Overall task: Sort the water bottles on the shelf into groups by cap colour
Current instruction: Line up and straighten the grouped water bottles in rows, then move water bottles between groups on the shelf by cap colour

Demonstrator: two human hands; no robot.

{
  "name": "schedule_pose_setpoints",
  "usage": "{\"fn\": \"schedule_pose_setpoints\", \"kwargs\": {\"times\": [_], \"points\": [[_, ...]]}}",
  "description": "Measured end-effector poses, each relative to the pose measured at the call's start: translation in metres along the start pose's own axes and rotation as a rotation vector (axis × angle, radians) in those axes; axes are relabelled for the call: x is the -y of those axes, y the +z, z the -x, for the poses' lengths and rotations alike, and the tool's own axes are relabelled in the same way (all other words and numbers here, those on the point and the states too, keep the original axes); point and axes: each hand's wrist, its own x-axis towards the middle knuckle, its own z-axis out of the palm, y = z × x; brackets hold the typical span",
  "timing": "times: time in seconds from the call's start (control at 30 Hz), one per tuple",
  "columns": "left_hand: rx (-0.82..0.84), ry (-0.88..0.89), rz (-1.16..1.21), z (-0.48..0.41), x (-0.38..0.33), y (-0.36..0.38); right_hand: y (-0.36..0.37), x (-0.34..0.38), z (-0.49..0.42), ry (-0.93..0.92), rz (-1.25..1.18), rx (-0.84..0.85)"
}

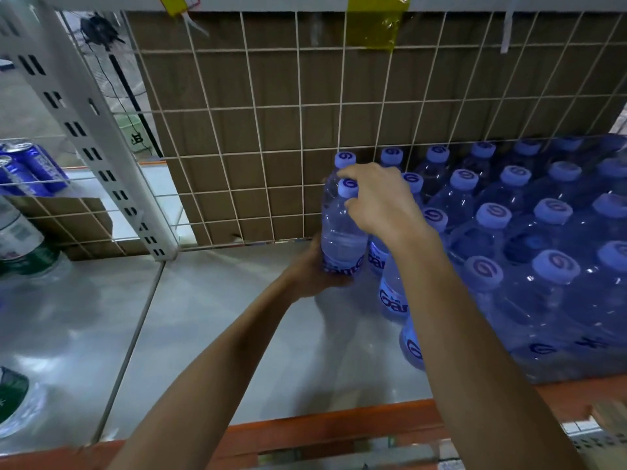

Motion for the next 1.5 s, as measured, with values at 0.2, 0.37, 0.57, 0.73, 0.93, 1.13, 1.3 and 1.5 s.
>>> {"fn": "schedule_pose_setpoints", "kwargs": {"times": [0.2,0.37,0.57,0.73,0.93,1.13,1.3,1.5], "points": [[-0.077,0.02,-0.017,-0.002,-0.003,0.016,-0.008,0.001,0.004,0.035,0.034,0.009],[-0.109,0.002,-0.053,0.0,-0.005,0.016,-0.007,0.002,0.004,0.047,0.053,0.022],[-0.19,-0.02,-0.106,0.003,-0.01,0.022,-0.007,0.0,0.006,0.013,0.065,0.015],[-0.236,-0.069,-0.152,0.011,-0.019,0.023,-0.003,0.0,0.005,0.016,0.035,-0.018],[-0.245,-0.153,-0.423,0.051,-0.045,-0.035,0.012,0.034,0.017,-0.147,-0.014,-0.113],[-0.575,-0.025,-0.807,0.138,-0.072,-0.143,0.062,0.114,0.024,-0.359,-0.051,0.028],[-0.87,-0.071,-0.972,0.231,-0.065,-0.227,0.094,0.227,0.034,-0.573,-0.168,0.093],[-1.169,-0.239,-0.958,0.352,-0.028,-0.318,0.121,0.361,0.05,-0.823,-0.259,0.202]]}}
